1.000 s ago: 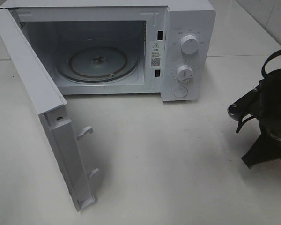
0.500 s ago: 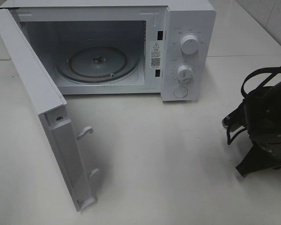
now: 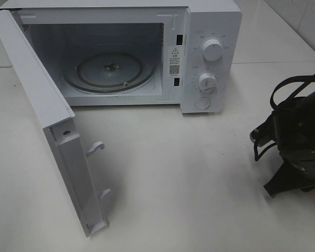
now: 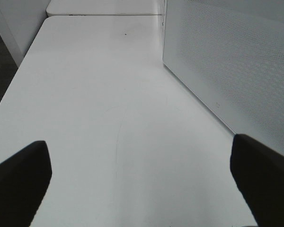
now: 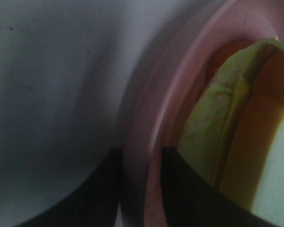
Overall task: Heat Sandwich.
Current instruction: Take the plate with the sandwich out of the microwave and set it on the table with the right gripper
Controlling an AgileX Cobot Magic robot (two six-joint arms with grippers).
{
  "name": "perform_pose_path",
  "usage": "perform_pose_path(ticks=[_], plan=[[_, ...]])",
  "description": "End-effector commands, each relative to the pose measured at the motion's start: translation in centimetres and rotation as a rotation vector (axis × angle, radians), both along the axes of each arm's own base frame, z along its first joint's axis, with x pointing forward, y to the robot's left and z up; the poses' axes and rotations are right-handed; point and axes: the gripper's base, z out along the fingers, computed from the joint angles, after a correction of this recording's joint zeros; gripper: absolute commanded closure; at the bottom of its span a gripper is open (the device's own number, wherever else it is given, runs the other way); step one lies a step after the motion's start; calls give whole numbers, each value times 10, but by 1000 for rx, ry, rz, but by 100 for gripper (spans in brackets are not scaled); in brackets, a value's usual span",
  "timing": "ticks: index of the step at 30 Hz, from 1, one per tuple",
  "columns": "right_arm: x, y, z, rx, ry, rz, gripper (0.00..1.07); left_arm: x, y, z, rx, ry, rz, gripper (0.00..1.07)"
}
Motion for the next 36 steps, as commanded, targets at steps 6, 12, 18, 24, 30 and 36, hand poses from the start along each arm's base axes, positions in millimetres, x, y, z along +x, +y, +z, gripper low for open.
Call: perform_pose_path(ticks=[6, 12, 18, 24, 30, 36], plan=[[0, 2, 19, 70, -43, 3, 55, -3, -1, 0, -4, -26, 2, 10], [-3, 4, 31, 118, -49, 22, 44, -3, -1, 0, -4, -26, 2, 10], [-7, 6, 47, 186, -68, 38, 31, -3, -1, 0, -4, -26, 2, 10], [-12, 6, 66, 237, -108, 50, 31, -3, -1, 0, -4, -26, 2, 10], [-21, 6, 85, 301, -126, 75, 31, -3, -1, 0, -4, -26, 2, 10], [-34, 7, 104, 391, -142, 89, 31, -3, -1, 0, -4, -26, 2, 10]])
